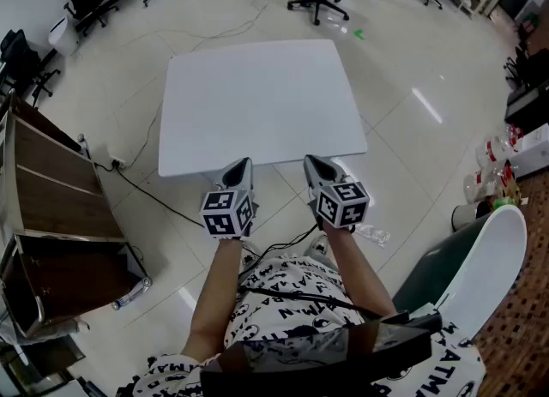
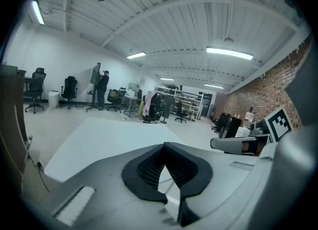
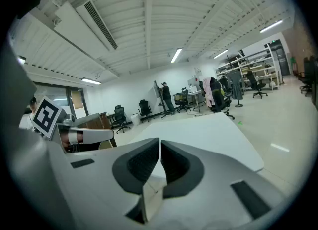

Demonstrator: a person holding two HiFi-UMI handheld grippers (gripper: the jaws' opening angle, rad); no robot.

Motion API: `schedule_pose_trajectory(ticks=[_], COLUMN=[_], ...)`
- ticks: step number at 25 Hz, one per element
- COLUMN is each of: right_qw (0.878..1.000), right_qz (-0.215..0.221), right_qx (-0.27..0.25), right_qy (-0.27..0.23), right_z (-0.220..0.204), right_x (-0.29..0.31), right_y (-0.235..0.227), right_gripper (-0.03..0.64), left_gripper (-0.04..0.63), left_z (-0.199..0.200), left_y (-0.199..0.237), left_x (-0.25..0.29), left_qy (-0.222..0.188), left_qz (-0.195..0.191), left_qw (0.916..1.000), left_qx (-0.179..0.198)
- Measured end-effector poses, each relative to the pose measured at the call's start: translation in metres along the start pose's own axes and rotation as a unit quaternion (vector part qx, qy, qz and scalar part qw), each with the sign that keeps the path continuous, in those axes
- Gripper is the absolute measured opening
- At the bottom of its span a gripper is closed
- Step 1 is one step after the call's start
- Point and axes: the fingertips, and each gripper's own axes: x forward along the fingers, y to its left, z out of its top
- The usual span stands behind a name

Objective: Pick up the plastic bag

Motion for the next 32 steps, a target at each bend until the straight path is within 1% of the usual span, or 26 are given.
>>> schedule_pose_trajectory(ticks=[5, 7, 11, 14, 17, 18, 19, 21, 22, 23, 24, 25, 26, 27, 28, 29, 32], right_qw=[1.0, 1.0, 0.998, 0.996, 0.992, 0.991, 0.99, 0.988, 0.986, 0.983, 0.98, 0.977, 0.975, 0.974, 0.973, 0.973, 0.97], right_qz=[-0.003, -0.015, -0.062, -0.072, -0.095, -0.1, -0.102, -0.109, -0.118, -0.129, -0.14, -0.148, -0.154, -0.159, -0.162, -0.165, -0.166], right_qx=[-0.002, 0.003, 0.014, 0.048, 0.083, 0.091, 0.097, 0.109, 0.117, 0.127, 0.138, 0.145, 0.147, 0.145, 0.139, 0.131, 0.119], right_qy=[-0.002, -0.006, -0.012, -0.009, -0.001, 0.003, 0.007, 0.018, 0.026, 0.035, 0.044, 0.054, 0.065, 0.076, 0.087, 0.097, 0.133], right_z=[0.005, 0.001, -0.014, -0.027, -0.045, -0.052, -0.061, -0.081, -0.094, -0.108, -0.124, -0.139, -0.155, -0.171, -0.186, -0.201, -0.249], right_x=[-0.007, -0.012, -0.028, -0.041, -0.06, -0.064, -0.067, -0.075, -0.083, -0.092, -0.101, -0.108, -0.113, -0.117, -0.12, -0.122, -0.122], right_y=[-0.009, -0.016, -0.046, -0.066, -0.088, -0.096, -0.106, -0.131, -0.144, -0.156, -0.168, -0.179, -0.189, -0.199, -0.211, -0.225, -0.272], right_gripper=[0.017, 0.017, 0.025, 0.026, 0.032, 0.056, 0.11, 0.115, 0.13, 0.172, 0.176, 0.202, 0.238, 0.24, 0.281, 0.295, 0.301], left_gripper=[0.006, 0.006, 0.006, 0.006, 0.006, 0.006, 0.006, 0.006, 0.006, 0.006, 0.006, 0.006, 0.006, 0.006, 0.006, 0.006, 0.006], left_z=[0.003, -0.002, -0.021, -0.038, -0.057, -0.064, -0.072, -0.09, -0.101, -0.113, -0.124, -0.137, -0.149, -0.162, -0.174, -0.186, -0.224], left_y=[-0.015, -0.023, -0.048, -0.074, -0.108, -0.119, -0.129, -0.153, -0.168, -0.182, -0.196, -0.208, -0.218, -0.227, -0.235, -0.243, -0.263], left_x=[0.007, 0.011, 0.029, 0.042, 0.057, 0.063, 0.071, 0.089, 0.097, 0.103, 0.108, 0.113, 0.118, 0.123, 0.13, 0.138, 0.168], left_qy=[0.006, 0.014, 0.042, 0.069, 0.102, 0.111, 0.118, 0.135, 0.147, 0.159, 0.172, 0.185, 0.197, 0.209, 0.219, 0.227, 0.245], left_qz=[-0.01, -0.019, -0.048, -0.079, -0.119, -0.128, -0.134, -0.146, -0.156, -0.167, -0.178, -0.187, -0.194, -0.2, -0.205, -0.209, -0.215], left_qw=[0.9999, 0.9997, 0.9978, 0.9941, 0.9868, 0.9846, 0.9828, 0.9785, 0.9752, 0.9711, 0.9667, 0.9625, 0.9584, 0.9546, 0.9512, 0.9484, 0.9423], left_qx=[0.004, 0.008, 0.019, 0.026, 0.04, 0.045, 0.048, 0.054, 0.057, 0.06, 0.063, 0.066, 0.069, 0.071, 0.072, 0.073, 0.075])
